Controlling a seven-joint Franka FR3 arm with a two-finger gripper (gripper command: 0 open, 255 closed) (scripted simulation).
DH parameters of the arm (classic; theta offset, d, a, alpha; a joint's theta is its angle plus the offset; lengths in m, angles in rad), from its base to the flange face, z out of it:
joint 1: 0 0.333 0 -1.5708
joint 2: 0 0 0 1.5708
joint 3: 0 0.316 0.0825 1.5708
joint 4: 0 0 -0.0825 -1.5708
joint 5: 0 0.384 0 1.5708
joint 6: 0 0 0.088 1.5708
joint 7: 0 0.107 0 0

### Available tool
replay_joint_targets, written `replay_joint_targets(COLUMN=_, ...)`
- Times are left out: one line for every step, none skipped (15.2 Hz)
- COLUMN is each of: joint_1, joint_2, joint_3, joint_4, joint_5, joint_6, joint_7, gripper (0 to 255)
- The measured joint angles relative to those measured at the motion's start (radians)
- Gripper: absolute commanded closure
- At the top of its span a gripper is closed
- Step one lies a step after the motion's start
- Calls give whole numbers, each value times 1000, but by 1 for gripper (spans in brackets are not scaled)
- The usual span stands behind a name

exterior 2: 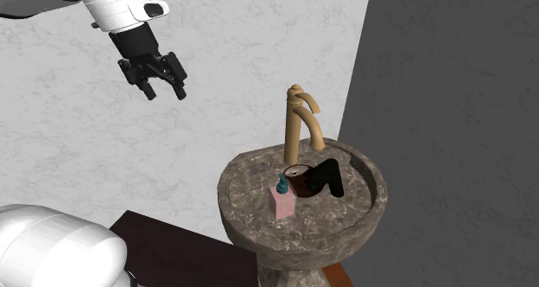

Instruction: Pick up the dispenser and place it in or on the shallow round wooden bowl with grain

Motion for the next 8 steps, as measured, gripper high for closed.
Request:
replay_joint_targets(joint_1=0, joint_2=0, joint_3=0, joint_4=0, joint_5=0, joint_6=0, joint_7=0, gripper=0)
replay_joint_targets(joint_1=-2, joint_2=4, joint_3=-10, joint_4=-6, joint_5=-3, joint_6=10, joint_7=-9, gripper=0)
replay_joint_targets(joint_1=-4, joint_2=11, joint_3=-22, joint_4=-17, joint_5=-7, joint_6=26, joint_7=-19, gripper=0)
replay_joint_targets(joint_1=-9, joint_2=20, joint_3=-42, joint_4=-29, joint_5=-14, joint_6=47, joint_7=-37, gripper=0)
replay_joint_targets(joint_1=-12, joint_2=30, joint_3=-60, joint_4=-48, joint_5=-19, joint_6=73, joint_7=-51, gripper=0)
replay_joint_targets(joint_1=-18, joint_2=47, joint_3=-82, joint_4=-62, joint_5=-27, joint_6=103, joint_7=-71, gripper=0)
replay_joint_targets(joint_1=-21, joint_2=70, joint_3=-100, joint_4=-59, joint_5=-31, joint_6=121, joint_7=-88, gripper=0)
replay_joint_targets(joint_1=-26, joint_2=87, joint_3=-122, joint_4=-75, joint_5=-38, joint_6=153, joint_7=-106, gripper=0)
